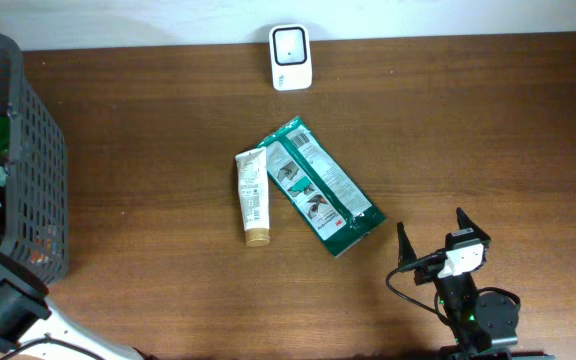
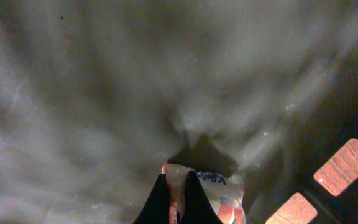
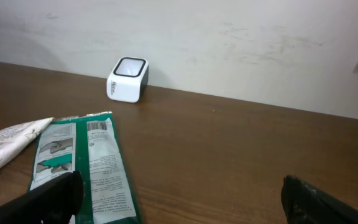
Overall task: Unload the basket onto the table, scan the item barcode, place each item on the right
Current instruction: 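Place the orange sachet on the table left of the tube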
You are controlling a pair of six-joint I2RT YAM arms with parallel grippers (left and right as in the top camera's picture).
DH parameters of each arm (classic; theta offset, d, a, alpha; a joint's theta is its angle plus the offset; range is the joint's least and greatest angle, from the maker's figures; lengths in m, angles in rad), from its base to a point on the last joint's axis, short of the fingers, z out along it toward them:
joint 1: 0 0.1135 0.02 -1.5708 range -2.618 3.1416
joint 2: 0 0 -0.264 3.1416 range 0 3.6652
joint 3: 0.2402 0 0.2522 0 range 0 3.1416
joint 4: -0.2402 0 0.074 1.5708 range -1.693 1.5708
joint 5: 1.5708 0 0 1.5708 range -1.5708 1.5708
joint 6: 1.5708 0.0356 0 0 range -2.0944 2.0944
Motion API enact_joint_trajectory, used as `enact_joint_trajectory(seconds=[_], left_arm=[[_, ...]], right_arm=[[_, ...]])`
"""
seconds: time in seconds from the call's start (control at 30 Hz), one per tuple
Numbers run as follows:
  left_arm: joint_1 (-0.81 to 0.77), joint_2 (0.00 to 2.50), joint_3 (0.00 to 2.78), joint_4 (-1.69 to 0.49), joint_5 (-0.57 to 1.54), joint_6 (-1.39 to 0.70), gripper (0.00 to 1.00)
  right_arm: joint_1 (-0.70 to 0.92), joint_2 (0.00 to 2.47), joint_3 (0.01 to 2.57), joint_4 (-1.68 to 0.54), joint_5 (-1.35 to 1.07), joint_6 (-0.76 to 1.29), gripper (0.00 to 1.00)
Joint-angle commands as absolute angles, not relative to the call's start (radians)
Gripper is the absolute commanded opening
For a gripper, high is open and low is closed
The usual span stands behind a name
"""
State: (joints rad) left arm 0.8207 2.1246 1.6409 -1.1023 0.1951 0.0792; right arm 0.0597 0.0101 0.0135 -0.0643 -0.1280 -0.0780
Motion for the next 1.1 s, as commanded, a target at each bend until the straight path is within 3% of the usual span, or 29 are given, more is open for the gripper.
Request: enact_joint_trajectory(seconds=[0.0, 0.17, 0.33, 0.57, 0.7, 0.8, 1.07], left_arm=[[0.826, 2.125, 1.757, -1.154, 0.187, 0.076, 0.0], [0.825, 2.064, 2.189, -1.314, 0.192, 0.052, 0.0], [0.796, 1.938, 2.514, -1.397, 0.382, -0.001, 0.0], [0.497, 1.768, 2.542, -1.583, 0.372, -0.018, 0.0], [0.314, 1.768, 2.424, -1.672, 0.298, -0.062, 0.0], [0.165, 1.768, 2.189, -1.604, 0.281, -0.12, 0.0], [-0.084, 1.768, 1.533, -1.095, 0.13, -0.461, 0.0]], right_arm=[[0.065, 0.003, 0.006, -0.064, -0.126, -0.07, 0.98], [0.065, 0.003, 0.006, -0.064, -0.126, -0.07, 0.98], [0.065, 0.003, 0.006, -0.064, -0.126, -0.07, 0.98], [0.065, 0.003, 0.006, -0.064, -0.126, -0.07, 0.98], [0.065, 0.003, 0.006, -0.064, -0.126, -0.07, 0.98], [0.065, 0.003, 0.006, -0.064, -0.126, -0.07, 0.98], [0.065, 0.003, 0.006, -0.064, -0.126, -0.07, 0.98]])
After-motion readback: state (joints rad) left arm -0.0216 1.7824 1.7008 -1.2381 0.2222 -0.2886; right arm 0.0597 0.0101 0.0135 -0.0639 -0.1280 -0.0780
